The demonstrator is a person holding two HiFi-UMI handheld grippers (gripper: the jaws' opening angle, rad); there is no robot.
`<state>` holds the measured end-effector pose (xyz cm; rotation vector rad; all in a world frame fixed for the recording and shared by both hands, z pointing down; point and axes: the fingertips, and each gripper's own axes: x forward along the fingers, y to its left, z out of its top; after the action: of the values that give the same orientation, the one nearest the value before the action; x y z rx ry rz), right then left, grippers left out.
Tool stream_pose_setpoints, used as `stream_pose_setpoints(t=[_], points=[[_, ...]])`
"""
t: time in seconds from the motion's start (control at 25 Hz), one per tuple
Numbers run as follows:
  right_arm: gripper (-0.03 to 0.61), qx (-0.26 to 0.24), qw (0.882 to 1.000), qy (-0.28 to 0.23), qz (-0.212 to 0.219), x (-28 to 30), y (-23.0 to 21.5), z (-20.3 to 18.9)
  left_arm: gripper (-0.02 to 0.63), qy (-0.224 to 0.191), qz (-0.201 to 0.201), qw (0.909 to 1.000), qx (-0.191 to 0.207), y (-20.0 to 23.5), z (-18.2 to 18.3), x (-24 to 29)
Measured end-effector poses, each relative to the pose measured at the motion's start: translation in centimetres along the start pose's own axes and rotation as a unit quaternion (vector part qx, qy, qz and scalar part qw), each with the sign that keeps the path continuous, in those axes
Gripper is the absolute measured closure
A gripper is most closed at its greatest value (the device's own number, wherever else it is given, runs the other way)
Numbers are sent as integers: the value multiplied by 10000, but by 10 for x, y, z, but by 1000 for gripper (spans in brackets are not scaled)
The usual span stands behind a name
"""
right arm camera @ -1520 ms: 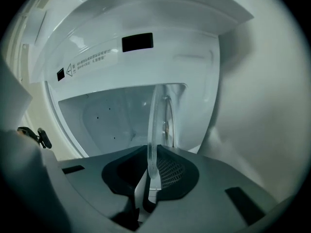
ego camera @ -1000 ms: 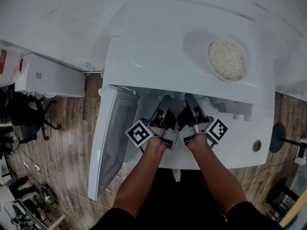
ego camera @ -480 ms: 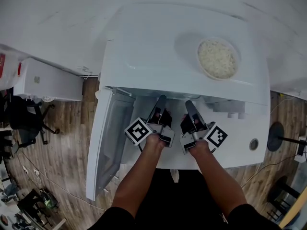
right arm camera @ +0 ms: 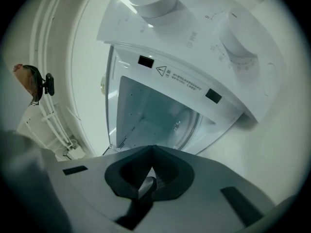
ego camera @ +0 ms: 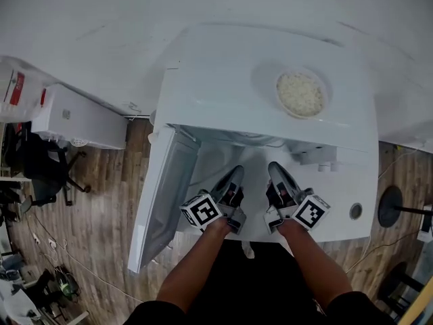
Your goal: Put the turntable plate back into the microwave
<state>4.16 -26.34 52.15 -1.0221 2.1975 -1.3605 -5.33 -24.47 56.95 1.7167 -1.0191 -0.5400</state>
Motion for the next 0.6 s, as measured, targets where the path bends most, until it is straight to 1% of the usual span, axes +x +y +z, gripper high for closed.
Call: stream_pose_setpoints(t=[0.08,0.12,0.2,0.28,0.36,0.44,0.48,0.6], points=[[560,-228,9997,38,63,-4,10,3,588,160,-82,9983,546,-15,-1,-4],[560,-376,9992,47,104,-6,16,5,588,192,-146,9969,746,-25,-1,-5],[560,-804,9965,66,195,-13,31,9,588,163,-295,9948,960,-44,0,-8],[560,-1334,9905,126,313,-19,49,13,588,149,-309,9919,1226,-59,-2,-12],[560,-1842,9817,237,422,-21,66,13,588,188,-183,9858,1660,-69,-3,-16],[560,-2311,9710,387,466,-23,78,11,588,214,1,9761,2164,-77,-2,-19],[560,-2502,9660,453,469,-23,82,10,587,218,107,9697,2432,-81,-2,-21],[560,-2852,9558,557,441,-24,89,7,586,240,364,9449,3244,-90,0,-24]])
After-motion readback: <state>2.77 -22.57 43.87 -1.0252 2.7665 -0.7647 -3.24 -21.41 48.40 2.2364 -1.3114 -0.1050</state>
